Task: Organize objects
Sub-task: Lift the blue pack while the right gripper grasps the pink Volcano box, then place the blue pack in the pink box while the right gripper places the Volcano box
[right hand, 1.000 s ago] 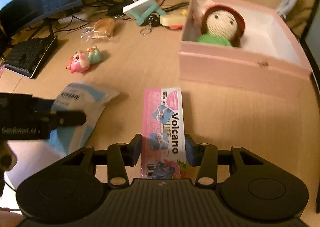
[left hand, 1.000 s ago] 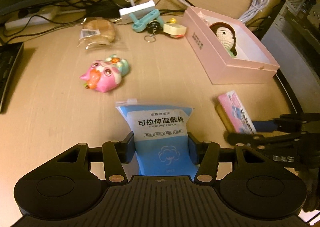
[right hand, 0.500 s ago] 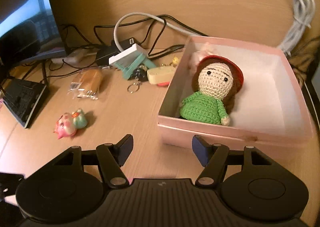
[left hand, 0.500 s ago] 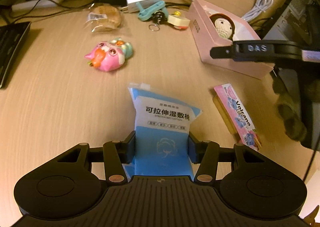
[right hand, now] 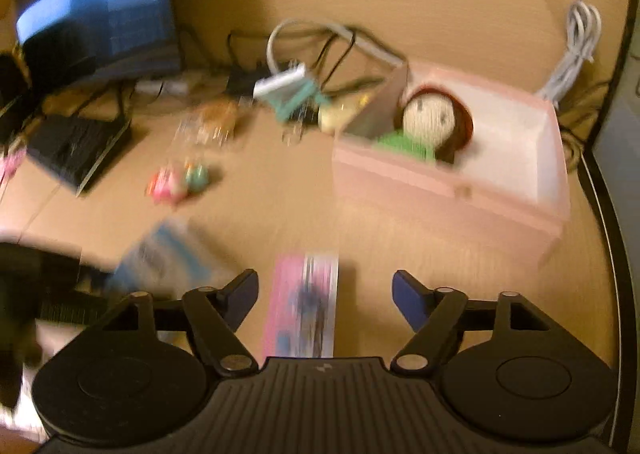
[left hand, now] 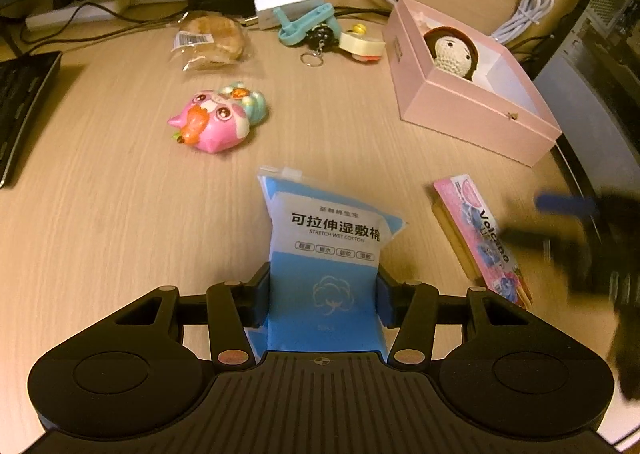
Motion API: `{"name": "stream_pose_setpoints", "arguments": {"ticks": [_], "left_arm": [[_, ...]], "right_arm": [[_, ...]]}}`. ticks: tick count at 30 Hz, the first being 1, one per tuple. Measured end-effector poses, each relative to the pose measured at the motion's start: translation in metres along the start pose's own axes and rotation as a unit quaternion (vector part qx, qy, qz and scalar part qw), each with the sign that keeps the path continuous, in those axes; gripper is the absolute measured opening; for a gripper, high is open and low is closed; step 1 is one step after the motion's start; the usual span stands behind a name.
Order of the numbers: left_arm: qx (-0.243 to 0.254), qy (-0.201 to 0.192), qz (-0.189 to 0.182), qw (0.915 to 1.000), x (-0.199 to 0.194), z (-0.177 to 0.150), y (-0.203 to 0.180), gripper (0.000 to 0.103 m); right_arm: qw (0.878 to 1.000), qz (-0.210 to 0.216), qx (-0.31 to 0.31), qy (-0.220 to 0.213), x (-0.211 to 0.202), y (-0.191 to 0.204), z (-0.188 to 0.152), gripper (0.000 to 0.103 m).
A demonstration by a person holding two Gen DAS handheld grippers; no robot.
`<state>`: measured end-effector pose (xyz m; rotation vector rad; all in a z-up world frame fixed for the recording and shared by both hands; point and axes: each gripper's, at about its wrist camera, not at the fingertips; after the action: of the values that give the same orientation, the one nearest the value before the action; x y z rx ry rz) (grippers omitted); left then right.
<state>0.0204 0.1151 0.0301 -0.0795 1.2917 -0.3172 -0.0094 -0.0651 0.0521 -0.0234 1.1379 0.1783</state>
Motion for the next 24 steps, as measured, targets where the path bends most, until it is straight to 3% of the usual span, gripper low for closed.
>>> {"name": "stream_pose_setpoints", "arguments": {"ticks": [4,10,13,14,16,21,24], "left_arm": [[0.006,0.000,0.007,1.0000,0.002,0.003,-0.003,0.054],[0.015,0.001,0.011,0.9998,0.002,0.004,-0.004,0.055],[0.014,0.001,0.011,0.9998,0.003,0.003,-0.005,0.055],[0.014,0.000,0.011,0.9998,0.003,0.003,-0.005,0.055],[0.013,-0.001,0.009,0.9999,0.003,0.003,-0.005,0.054],[0.026,-0.048,-0.030,0.9981,-0.011,0.001,-0.007,0.053],[0.043,-0.059,-0.069,0.9949,-0.024,0.020,-0.024,0.052]], "right_arm": [[1.000,-0.012,-0.006,0.026,0.010,0.009,-0.021,0.076],[1.000,-0.018,0.005,0.015,0.024,0.023,-0.009,0.075],[0.999,-0.031,-0.004,0.029,0.039,0.029,0.001,0.061],[0.999,-0.035,-0.007,0.034,0.042,0.030,0.003,0.049],[0.998,-0.042,-0.012,0.038,0.041,0.031,0.004,0.044],[0.999,-0.027,0.021,0.027,0.012,0.017,-0.012,0.044],[0.998,-0.030,0.054,0.011,-0.013,0.003,-0.025,0.044]]}}
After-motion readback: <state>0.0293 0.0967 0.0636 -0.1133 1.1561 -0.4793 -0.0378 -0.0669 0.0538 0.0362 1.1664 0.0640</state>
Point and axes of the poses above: each gripper's, at about its wrist camera, not at the fingertips, and x roughly the way its jaws point, y to its left, z to its top, and after that the axes turned 14 degrees about y, right-handed
